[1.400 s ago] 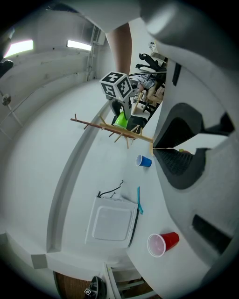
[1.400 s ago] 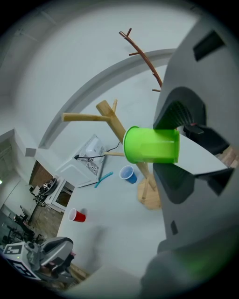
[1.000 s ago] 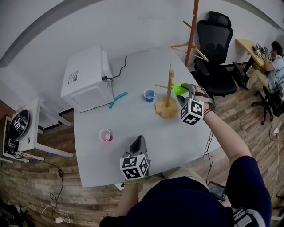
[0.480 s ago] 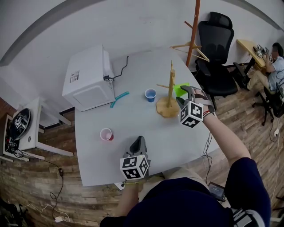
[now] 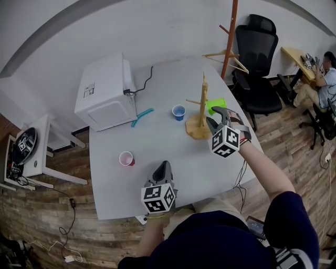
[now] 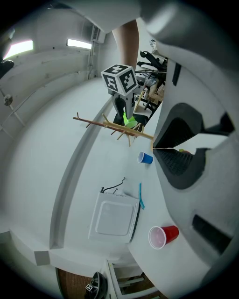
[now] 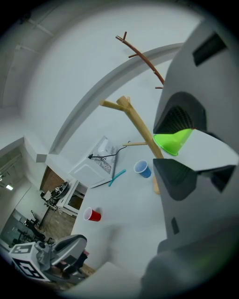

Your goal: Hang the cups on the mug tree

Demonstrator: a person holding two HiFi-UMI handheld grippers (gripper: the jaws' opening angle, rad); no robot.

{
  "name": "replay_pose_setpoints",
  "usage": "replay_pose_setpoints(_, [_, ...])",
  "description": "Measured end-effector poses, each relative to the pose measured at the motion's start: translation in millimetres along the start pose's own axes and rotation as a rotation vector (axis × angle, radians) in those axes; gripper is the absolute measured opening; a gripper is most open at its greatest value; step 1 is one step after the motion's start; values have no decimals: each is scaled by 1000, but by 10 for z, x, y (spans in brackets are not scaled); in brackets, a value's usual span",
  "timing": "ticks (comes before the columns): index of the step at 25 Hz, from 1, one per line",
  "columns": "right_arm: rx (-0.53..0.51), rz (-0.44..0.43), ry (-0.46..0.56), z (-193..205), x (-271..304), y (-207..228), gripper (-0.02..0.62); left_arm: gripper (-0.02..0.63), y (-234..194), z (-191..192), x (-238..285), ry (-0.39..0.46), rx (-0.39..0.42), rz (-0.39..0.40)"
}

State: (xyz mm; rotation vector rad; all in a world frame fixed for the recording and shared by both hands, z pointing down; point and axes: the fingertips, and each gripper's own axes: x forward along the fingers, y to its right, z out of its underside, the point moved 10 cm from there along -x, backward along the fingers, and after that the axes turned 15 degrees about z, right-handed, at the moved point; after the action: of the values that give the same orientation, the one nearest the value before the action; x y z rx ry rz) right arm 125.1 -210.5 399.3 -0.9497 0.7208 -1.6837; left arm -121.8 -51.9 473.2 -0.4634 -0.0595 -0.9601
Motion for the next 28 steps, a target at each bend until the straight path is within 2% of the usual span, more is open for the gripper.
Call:
replay_pose_setpoints(4, [52, 6, 16, -67, -87, -17, 116, 21, 1, -17, -10, 3, 3, -6])
replay_pose_setpoints(9, [106, -10, 24, -112, -165, -70, 85, 21, 15, -29, -19, 5, 2, -15])
replay_pose_setpoints(21, [243, -62, 32, -191, -299, -232, 49, 21, 38, -63, -80, 15, 5, -42])
replay_pose_setpoints(28, [318, -101, 76, -323, -393, -367, 43, 21, 33, -70, -130, 28, 0, -67])
